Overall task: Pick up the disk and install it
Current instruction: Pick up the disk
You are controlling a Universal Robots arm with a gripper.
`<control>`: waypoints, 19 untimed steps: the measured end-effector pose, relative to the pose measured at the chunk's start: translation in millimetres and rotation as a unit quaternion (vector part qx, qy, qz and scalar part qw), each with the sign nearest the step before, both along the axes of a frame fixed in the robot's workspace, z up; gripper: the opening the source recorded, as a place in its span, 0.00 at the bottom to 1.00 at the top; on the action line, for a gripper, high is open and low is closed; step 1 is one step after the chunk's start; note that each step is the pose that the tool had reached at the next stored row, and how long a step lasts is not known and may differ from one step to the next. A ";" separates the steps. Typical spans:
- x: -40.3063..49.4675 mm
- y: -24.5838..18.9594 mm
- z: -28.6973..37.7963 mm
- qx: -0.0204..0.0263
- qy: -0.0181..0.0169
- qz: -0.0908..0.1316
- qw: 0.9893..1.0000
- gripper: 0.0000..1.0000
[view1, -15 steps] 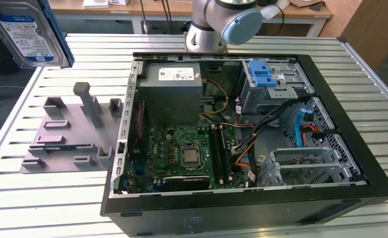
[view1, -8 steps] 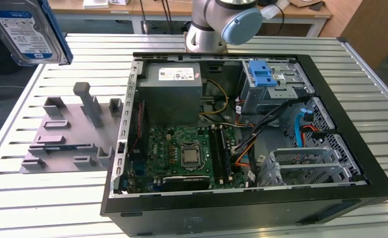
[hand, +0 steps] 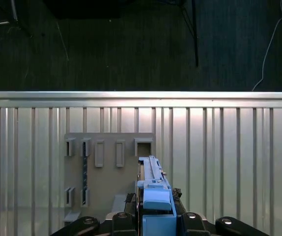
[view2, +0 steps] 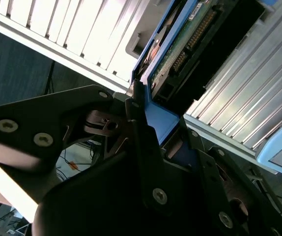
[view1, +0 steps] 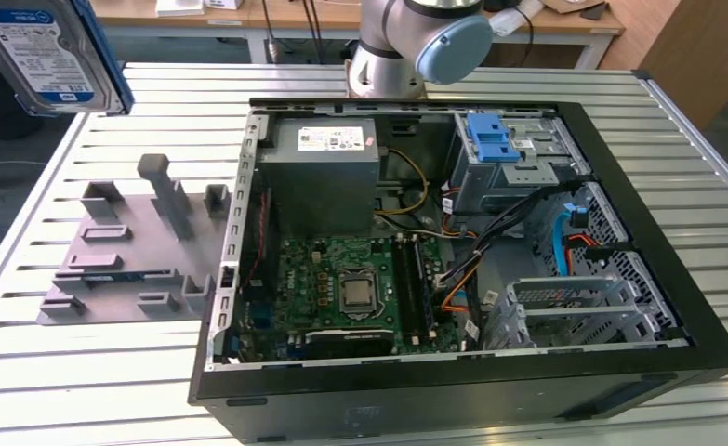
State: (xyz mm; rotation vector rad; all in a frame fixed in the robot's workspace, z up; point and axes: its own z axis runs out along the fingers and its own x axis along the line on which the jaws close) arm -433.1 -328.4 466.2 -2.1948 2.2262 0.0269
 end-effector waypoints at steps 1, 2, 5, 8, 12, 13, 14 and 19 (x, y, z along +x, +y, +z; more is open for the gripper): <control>0.0 0.0 1.3 0.000 0.000 0.000 1.000 0.36; 0.0 0.0 2.6 0.000 0.000 0.000 1.000 0.36; 0.0 0.0 6.5 0.000 0.000 0.000 1.000 0.36; 0.0 0.0 10.6 0.000 0.000 0.000 1.000 0.36; 0.0 0.0 15.9 0.000 0.000 0.000 1.000 0.36; 0.0 0.0 17.2 0.000 0.000 0.000 1.000 0.36; 0.0 0.0 18.5 0.000 0.000 0.000 1.000 0.36; 0.0 0.0 29.2 0.000 0.000 0.000 1.000 0.36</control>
